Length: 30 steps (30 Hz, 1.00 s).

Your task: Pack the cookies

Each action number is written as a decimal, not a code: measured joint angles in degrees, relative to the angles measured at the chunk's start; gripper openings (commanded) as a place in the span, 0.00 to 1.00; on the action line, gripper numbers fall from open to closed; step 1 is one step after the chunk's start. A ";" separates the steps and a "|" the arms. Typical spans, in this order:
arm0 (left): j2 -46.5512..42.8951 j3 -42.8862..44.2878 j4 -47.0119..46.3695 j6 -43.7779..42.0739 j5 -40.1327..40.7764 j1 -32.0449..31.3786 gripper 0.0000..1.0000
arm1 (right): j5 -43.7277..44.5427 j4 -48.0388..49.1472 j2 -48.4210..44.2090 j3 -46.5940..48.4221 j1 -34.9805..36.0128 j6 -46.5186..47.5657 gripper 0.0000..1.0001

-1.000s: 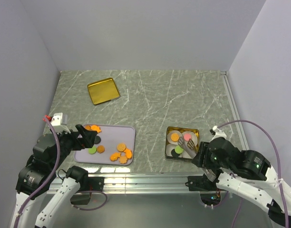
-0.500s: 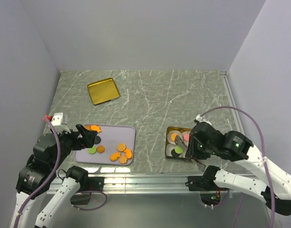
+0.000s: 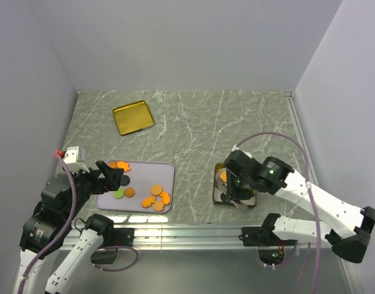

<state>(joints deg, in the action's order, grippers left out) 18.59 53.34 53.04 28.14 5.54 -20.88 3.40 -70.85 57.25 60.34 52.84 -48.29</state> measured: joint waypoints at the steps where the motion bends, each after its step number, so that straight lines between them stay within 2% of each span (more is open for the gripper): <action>1: -0.11 0.00 0.00 0.00 0.13 0.00 0.98 | 0.07 0.57 1.31 0.00 0.00 0.22 0.35; 13: -1.14 0.00 0.13 0.20 1.40 0.00 0.98 | -0.24 4.17 9.70 1.14 0.00 2.99 0.33; 27: -1.14 0.00 0.22 0.66 1.88 0.00 0.98 | -2.56 9.18 24.87 17.22 0.17 7.56 0.31; 30: -1.14 0.00 0.24 0.74 1.88 0.00 0.98 | -2.19 8.87 25.42 17.38 0.17 7.93 0.37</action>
<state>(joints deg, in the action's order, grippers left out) 17.45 53.34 53.28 28.88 7.42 -20.88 1.21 -61.98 82.67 77.71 53.01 -40.36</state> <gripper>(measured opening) 0.985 0.336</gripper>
